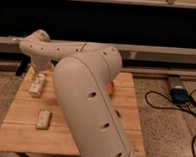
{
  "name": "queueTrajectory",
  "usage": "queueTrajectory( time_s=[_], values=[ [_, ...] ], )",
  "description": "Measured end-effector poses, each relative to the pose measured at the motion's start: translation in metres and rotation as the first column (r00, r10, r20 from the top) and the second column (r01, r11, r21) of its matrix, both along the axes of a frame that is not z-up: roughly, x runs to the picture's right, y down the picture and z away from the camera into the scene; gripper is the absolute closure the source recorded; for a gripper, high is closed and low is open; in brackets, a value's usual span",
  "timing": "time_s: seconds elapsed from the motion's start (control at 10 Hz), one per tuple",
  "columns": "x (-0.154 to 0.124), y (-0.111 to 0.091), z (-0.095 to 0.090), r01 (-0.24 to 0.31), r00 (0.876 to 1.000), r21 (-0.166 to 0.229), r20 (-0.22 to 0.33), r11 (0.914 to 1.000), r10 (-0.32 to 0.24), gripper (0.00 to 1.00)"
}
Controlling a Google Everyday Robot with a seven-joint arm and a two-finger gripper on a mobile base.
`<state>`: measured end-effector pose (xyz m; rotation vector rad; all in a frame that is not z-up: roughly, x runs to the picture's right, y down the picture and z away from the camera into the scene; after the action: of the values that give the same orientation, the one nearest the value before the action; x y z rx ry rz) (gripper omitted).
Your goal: Stand the bottle upright
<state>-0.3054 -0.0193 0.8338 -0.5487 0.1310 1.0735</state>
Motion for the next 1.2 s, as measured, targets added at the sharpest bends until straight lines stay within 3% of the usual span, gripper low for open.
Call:
queueTrajectory(
  time_s=[0.6, 1.0, 1.2],
  values=[
    [-0.034, 0.027, 0.007, 0.015, 1.0, -0.068, 0.006, 0.9976, -0.014, 0.2],
    [-0.055, 0.035, 0.017, -0.008, 0.999, -0.09, -0.049, 0.9959, 0.004, 0.2],
    [-0.065, 0.044, 0.033, -0.008, 0.996, -0.097, -0.087, 0.9952, 0.0, 0.2]
  ],
)
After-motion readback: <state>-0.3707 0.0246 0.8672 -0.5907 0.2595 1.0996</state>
